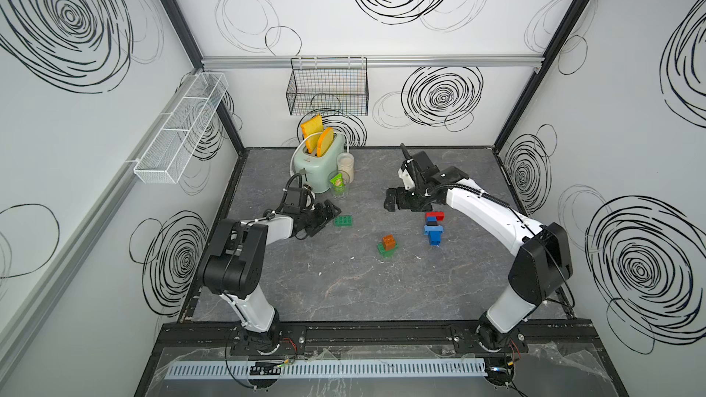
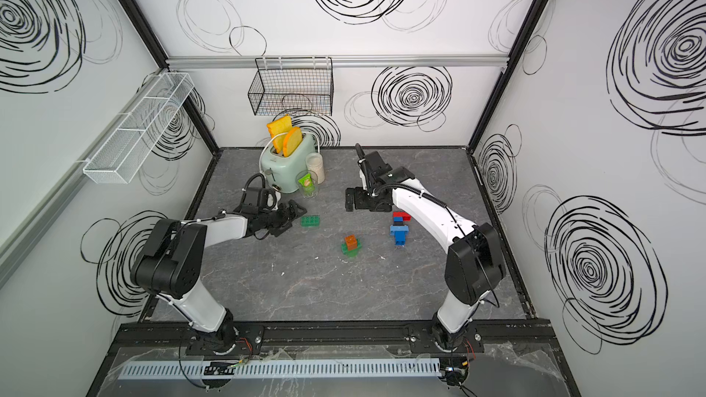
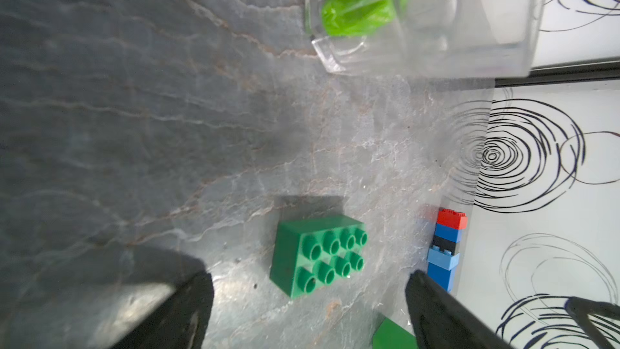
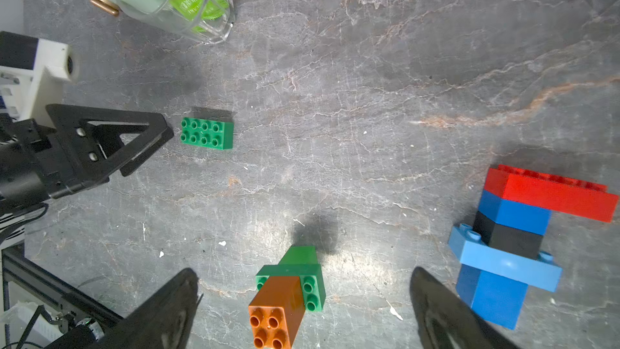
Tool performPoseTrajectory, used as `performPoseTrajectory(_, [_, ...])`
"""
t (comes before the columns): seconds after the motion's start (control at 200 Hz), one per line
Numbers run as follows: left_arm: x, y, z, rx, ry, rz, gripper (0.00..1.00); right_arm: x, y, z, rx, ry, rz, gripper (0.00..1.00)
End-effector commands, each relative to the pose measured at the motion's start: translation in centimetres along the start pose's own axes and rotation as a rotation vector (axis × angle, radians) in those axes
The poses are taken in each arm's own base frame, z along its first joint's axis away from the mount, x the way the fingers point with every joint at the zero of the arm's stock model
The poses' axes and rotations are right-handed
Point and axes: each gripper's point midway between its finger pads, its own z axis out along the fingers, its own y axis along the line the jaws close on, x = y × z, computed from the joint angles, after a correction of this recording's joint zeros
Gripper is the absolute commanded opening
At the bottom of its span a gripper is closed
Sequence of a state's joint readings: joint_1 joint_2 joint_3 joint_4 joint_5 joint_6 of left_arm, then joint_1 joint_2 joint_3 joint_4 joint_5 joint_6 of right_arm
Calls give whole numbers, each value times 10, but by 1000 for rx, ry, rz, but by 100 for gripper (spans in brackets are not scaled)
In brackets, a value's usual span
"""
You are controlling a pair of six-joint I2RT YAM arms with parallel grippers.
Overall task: Assemble the letter f with lego
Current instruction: Move the lego brick at the center of the board, then pick up the lego brick from the center of the board.
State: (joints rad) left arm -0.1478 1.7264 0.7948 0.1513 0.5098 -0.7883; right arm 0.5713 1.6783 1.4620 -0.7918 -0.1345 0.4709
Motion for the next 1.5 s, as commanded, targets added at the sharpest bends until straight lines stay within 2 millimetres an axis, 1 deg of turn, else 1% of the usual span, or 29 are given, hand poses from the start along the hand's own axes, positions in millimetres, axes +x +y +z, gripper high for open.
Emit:
performPoseTrajectory(0.0, [-1, 6, 14, 3, -5, -43, 95, 6, -5, 2, 2, 19, -6, 99])
performPoseTrajectory(0.16, [11, 4, 24, -1, 3, -67, 94, 4, -7, 4, 3, 22, -5, 99])
performPoseTrajectory(0.345, [33, -1, 29, -16, 20, -97, 94, 2, -7, 8, -2, 34, 0, 99])
performPoseTrajectory(0.445, [44, -10, 33, -9, 28, -100, 94, -1, -8, 9, -5, 33, 2, 99])
performPoseTrajectory(0.6, [62, -34, 47, 12, 67, -82, 93, -4, -12, 14, 16, 44, -2, 99])
performPoseTrajectory(0.67, [62, -39, 51, 21, 72, -89, 94, -6, -11, 18, 16, 46, -21, 99])
performPoseTrajectory(0.72, [58, -37, 50, 15, 68, -97, 93, -8, -10, 23, 19, 51, -43, 99])
performPoseTrajectory(0.76, [53, -34, 46, 9, 58, -101, 93, -9, -9, 28, 23, 57, -62, 99])
performPoseTrajectory(0.825, [41, -26, 32, -7, 29, -103, 94, -10, -2, 37, 6, 58, -101, 99])
performPoseTrajectory(0.88, [31, -18, 15, -37, 0, -99, 94, -13, 6, 47, -12, 53, -139, 99])
performPoseTrajectory(0.955, [20, -7, -15, -71, -40, -101, 95, -16, 20, 61, -26, 31, -217, 99])
performPoseTrajectory(1.051, [19, 2, -49, -102, -59, -102, 96, -17, 40, 81, -39, 26, -329, 99])
performPoseTrajectory(1.131, [23, 4, -69, -109, -60, -100, 97, -14, 57, 98, -48, 34, -408, 99])
performPoseTrajectory(1.221, [28, 7, -81, -122, -53, -96, 97, -12, 74, 114, -78, 49, -450, 99])
performPoseTrajectory(1.276, [29, 10, -86, -121, -55, -101, 97, -13, 80, 122, -76, 55, -455, 99])
performPoseTrajectory(1.391, [28, 21, -94, -119, -56, -135, 96, -10, 81, 141, -47, 85, -458, 99])
performPoseTrajectory(1.496, [28, 24, -97, -128, -58, -132, 96, -5, 82, 153, -35, 88, -465, 99])
